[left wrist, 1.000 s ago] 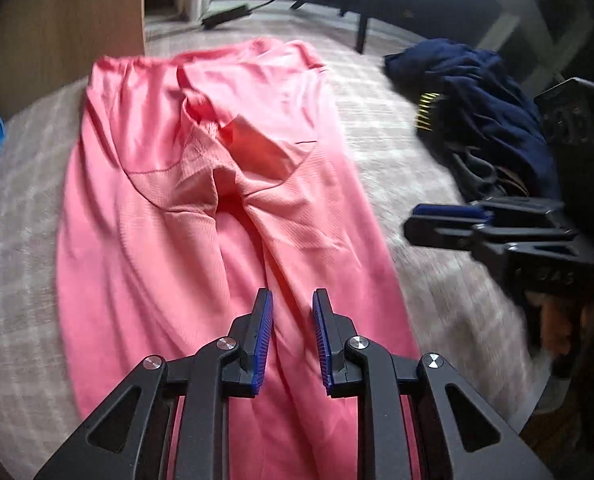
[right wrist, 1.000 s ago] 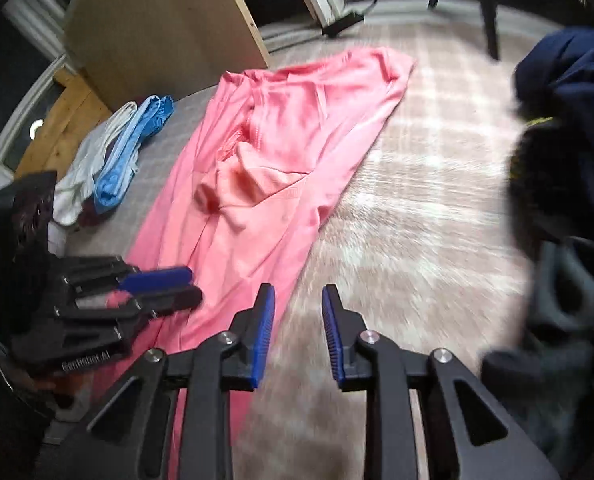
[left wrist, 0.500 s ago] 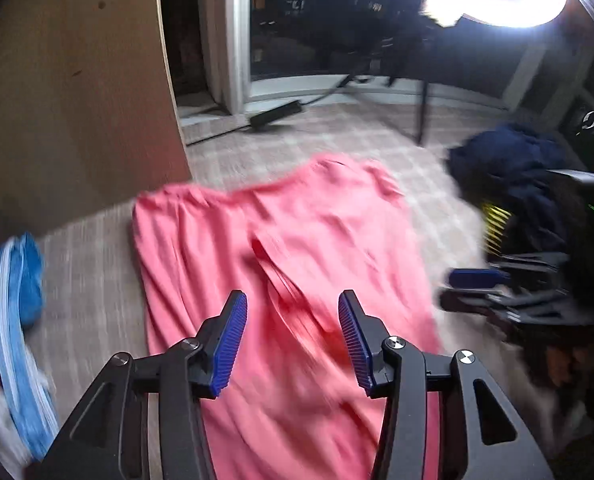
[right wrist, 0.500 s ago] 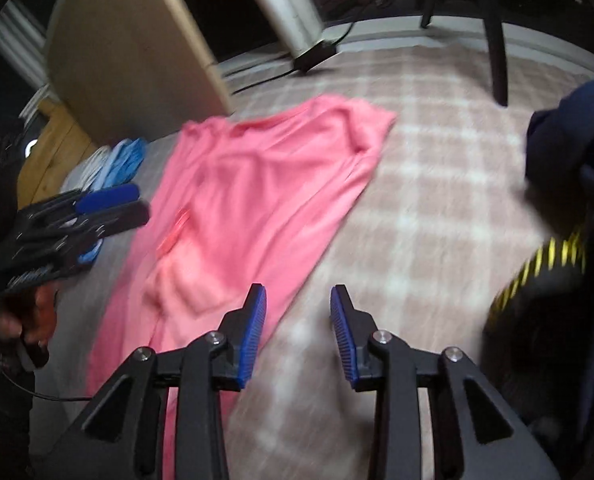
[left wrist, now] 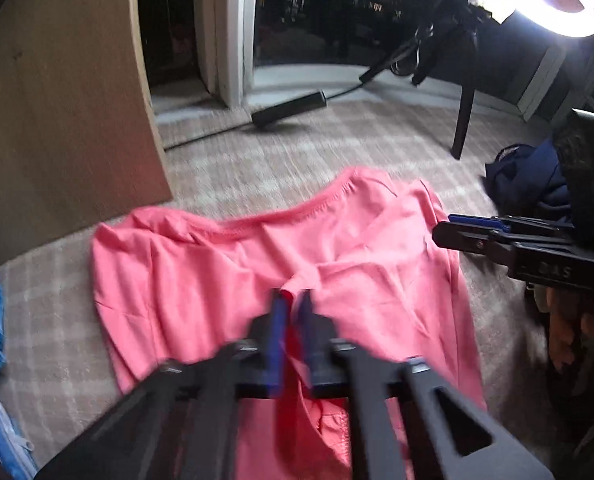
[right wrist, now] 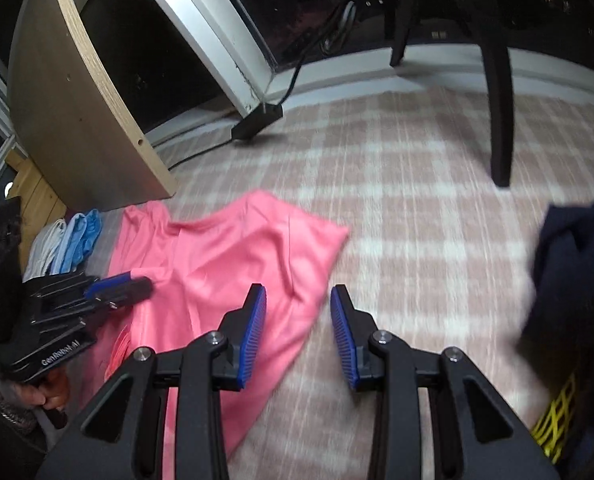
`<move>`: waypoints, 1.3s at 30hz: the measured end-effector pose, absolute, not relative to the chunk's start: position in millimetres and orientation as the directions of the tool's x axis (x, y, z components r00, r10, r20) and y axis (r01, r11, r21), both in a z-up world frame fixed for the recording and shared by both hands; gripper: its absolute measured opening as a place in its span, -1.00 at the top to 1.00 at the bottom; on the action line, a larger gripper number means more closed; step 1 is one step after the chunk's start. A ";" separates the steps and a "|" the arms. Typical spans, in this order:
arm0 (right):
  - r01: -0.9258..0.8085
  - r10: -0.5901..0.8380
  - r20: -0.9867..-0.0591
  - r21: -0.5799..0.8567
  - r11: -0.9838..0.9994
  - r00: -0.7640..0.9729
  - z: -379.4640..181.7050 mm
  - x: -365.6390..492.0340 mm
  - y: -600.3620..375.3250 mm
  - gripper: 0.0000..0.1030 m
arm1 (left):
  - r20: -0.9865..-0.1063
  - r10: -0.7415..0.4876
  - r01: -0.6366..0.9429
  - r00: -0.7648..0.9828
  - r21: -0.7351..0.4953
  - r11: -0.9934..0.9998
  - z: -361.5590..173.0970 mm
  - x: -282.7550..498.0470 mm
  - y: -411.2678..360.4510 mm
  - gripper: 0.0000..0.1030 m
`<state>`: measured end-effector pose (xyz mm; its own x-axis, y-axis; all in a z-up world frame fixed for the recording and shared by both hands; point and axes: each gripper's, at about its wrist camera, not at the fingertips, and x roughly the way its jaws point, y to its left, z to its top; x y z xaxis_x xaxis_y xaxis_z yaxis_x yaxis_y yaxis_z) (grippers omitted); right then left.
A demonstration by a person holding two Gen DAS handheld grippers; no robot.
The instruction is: Fold clothes
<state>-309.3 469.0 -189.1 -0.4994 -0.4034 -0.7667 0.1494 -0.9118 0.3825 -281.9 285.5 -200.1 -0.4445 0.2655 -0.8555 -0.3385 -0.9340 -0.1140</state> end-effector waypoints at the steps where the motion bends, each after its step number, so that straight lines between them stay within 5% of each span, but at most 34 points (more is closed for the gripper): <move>1: 0.153 -0.405 -0.765 0.382 -0.911 -0.500 -189.1 -310.3 468.8 0.35 | -0.852 0.264 -0.337 -0.452 -0.110 -0.935 -198.4 -280.2 283.8 0.97; 8: 0.173 -0.403 -0.761 0.368 -0.913 -0.508 -189.4 -317.5 463.6 0.33 | -0.846 0.252 -0.306 -0.469 -0.112 -0.945 -201.8 -276.2 267.5 0.96; 13: 0.197 -0.297 -0.796 0.225 -0.954 -0.527 -184.0 -317.1 450.4 0.33 | -0.872 0.227 -0.261 -0.433 -0.120 -0.958 -204.3 -281.8 263.3 0.69; 20: 0.242 -0.479 -0.695 0.418 -0.876 -0.536 -126.5 -278.0 473.1 0.33 | -0.806 0.324 -0.287 -0.495 -0.201 -0.937 -144.1 -233.8 241.8 0.65; 29: 0.387 -0.662 -0.553 0.541 -0.747 -0.506 -35.8 -128.3 514.6 0.30 | -0.752 0.426 -0.427 -0.503 -0.212 -0.879 -64.6 -104.7 209.8 0.55; 35: 0.367 -0.620 -0.628 0.499 -0.785 -0.471 -3.0 24.3 527.4 0.28 | -0.807 0.375 -0.468 -0.455 -0.142 -0.872 -34.1 13.3 137.2 0.45; 38: 0.324 -0.593 -0.677 0.497 -0.805 -0.435 -34.8 81.8 485.6 -0.28 | -0.841 0.347 -0.451 -0.415 -0.142 -0.881 -46.2 66.8 115.9 0.42; 39: 0.324 -0.573 -0.698 0.473 -0.819 -0.430 -52.9 86.2 465.9 -0.28 | -0.844 0.378 -0.439 -0.382 -0.194 -0.877 -54.4 75.5 110.2 0.42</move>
